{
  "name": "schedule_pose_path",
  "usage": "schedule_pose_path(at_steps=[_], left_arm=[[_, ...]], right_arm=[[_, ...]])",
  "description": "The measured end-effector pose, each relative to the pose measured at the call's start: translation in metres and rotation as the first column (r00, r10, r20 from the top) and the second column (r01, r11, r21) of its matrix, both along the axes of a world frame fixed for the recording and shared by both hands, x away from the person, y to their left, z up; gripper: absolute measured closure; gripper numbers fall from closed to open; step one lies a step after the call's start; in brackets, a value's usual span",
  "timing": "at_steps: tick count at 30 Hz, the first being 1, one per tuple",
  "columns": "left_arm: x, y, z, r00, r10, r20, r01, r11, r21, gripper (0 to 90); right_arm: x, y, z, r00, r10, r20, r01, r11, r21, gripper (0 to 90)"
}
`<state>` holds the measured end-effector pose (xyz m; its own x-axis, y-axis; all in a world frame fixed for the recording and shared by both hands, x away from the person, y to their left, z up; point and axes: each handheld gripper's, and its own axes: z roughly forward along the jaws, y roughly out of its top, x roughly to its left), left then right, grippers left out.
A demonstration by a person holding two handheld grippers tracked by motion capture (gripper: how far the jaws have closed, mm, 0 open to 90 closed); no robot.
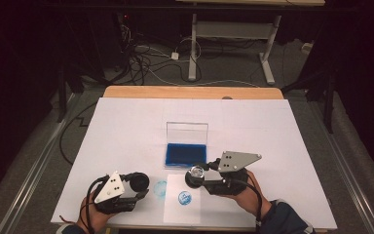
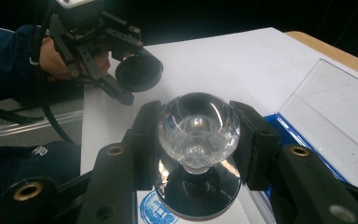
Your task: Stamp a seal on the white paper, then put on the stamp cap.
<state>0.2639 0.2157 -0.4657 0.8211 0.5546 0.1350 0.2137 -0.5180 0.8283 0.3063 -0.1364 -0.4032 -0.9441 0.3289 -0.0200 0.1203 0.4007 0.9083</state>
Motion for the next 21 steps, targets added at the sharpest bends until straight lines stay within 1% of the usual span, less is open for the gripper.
schedule_pose_path(at_steps=[4,8,10,14,21], left_arm=[[0.0006,-0.0009,0.0003,1.0000,-0.004,0.002,0.004,1.0000,0.000,36.7],[0.0000,-0.0022,0.0004,1.0000,-0.006,0.002,0.006,1.0000,0.006,36.7],[0.0004,-0.0028,0.0007,1.0000,-0.007,0.002,0.007,1.0000,0.002,36.7],[0.0011,-0.0048,-0.0007,0.9999,-0.012,-0.007,0.012,0.9999,0.002,36.8],[0.0003,-0.0085,0.0002,0.9998,-0.018,-0.003,0.018,0.9998,0.012,36.7]], right_arm=[[0.0003,-0.0016,0.0010,1.0000,-0.007,0.007,0.007,1.0000,-0.002,57.1],[0.0010,-0.0025,0.0029,1.0000,-0.007,0.006,0.007,0.9999,0.009,57.1],[0.0011,-0.0027,0.0035,1.0000,-0.006,0.007,0.006,0.9999,0.013,57.1],[0.0018,-0.0040,0.0050,1.0000,-0.004,0.007,0.004,0.9996,0.029,57.1],[0.0027,-0.0057,0.0077,0.9999,-0.006,0.013,0.005,0.9993,0.036,57.1]])
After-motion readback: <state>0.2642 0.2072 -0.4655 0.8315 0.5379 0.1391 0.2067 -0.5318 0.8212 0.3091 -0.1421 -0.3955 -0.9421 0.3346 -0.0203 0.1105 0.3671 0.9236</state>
